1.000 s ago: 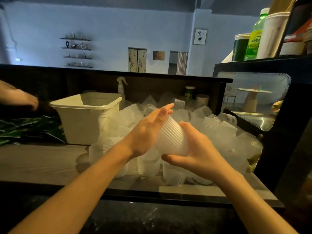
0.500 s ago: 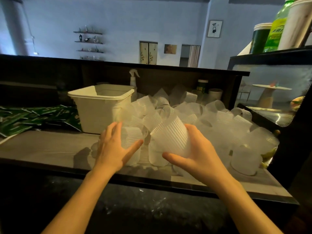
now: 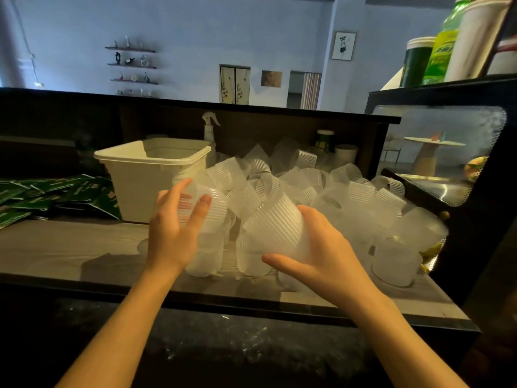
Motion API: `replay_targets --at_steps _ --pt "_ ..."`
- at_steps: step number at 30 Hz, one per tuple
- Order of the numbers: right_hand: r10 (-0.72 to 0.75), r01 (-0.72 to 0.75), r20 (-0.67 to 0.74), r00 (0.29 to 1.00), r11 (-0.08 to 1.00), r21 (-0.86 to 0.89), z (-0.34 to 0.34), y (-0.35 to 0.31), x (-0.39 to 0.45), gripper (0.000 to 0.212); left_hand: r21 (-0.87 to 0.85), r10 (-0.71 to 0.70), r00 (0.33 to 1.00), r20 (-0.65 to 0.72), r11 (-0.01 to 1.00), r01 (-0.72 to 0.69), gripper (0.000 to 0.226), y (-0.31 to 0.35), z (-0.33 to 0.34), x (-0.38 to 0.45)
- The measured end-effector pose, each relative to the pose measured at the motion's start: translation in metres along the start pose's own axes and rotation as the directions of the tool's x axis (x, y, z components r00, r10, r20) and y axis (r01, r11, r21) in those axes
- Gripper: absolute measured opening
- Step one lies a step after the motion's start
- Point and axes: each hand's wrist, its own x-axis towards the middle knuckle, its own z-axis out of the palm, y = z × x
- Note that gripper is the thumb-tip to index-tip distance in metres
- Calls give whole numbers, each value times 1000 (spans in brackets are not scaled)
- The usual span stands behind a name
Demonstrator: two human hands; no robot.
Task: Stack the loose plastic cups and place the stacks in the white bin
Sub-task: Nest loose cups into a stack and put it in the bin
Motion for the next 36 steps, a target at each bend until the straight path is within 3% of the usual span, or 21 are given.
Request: replay_targets --at_steps 6,11,18,26,29,31,34,36 --pt "-86 63 -77 993 964 -257 -7 -8 0 82 -324 -24 996 83 945 50 62 34 6 5" --pt "-130 93 -112 985 953 -288 -7 -9 -4 84 -474 9 974 225 874 102 57 52 14 -6" --pt "-122 98 -81 989 962 -255 -9 -5 -14 87 -489 60 923 379 860 145 49 63 17 -17" --pt "-86 76 -56 995 984 -160 -4 -2 -24 86 -299 69 854 515 949 104 89 70 33 -44" --pt "-59 51 -45 997 986 -157 -3 3 -31 85 -317 40 898 438 942 112 87 61 32 -48" --pt "-36 27 -55 998 987 -161 -3 6 -35 85 -298 -14 959 283 949 102 76 49 29 -47" --pt "-12 2 -66 998 990 -142 -4 8 -38 86 -51 -3 999 -50 999 1 61 24 23 -47" --pt "-6 -3 -73 997 992 -122 -4 8 -38 84 125 14 992 -127 992 2 70 5 18 -47"
